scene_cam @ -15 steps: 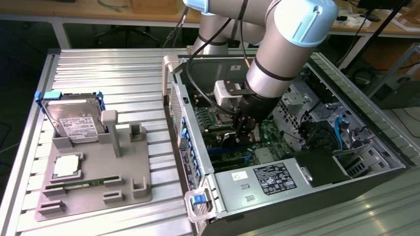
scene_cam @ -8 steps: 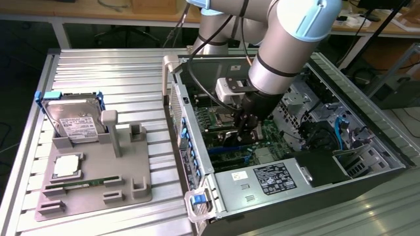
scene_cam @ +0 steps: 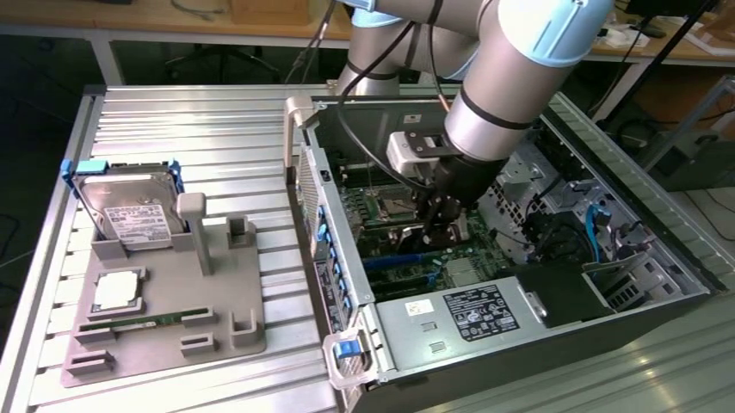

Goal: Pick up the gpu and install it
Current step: 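Insert the gpu into the slot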

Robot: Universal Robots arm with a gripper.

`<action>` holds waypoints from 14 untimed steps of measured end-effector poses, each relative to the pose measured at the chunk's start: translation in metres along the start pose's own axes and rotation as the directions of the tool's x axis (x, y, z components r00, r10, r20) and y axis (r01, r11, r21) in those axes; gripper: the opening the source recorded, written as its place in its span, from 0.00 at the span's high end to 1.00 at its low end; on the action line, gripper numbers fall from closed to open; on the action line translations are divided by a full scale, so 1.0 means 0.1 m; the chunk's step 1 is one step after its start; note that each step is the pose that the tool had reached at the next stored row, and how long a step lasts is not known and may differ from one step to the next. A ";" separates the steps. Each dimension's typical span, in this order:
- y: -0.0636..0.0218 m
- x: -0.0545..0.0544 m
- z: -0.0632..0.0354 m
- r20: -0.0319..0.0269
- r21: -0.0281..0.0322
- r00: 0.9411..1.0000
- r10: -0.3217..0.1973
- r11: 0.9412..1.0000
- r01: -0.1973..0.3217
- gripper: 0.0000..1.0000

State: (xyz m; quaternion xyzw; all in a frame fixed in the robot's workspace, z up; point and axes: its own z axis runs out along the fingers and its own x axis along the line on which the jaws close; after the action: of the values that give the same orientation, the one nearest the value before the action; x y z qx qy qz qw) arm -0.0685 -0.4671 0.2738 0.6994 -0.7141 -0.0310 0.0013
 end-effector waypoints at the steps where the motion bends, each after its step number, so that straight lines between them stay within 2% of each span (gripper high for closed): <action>1: -0.007 0.01 -0.019 0.003 0.000 1.000 -0.002 1.000 0.002 0.73; 4: -0.029 0.01 -0.058 0.005 -0.001 1.000 -0.008 1.000 0.008 0.73; 9: -0.040 0.01 -0.061 -0.002 -0.001 1.000 -0.008 1.000 0.008 0.73; 10: -0.040 0.00 -0.061 -0.005 -0.001 1.000 -0.007 1.000 0.007 0.73; 11: -0.040 -0.01 -0.060 -0.013 -0.003 1.000 -0.007 1.000 0.007 0.73; 14: -0.040 -0.01 -0.059 -0.016 -0.003 1.000 -0.007 1.000 0.007 0.73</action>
State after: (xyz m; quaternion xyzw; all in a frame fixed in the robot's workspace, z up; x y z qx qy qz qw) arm -0.0643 -0.4669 0.2795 0.7021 -0.7116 -0.0264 0.0080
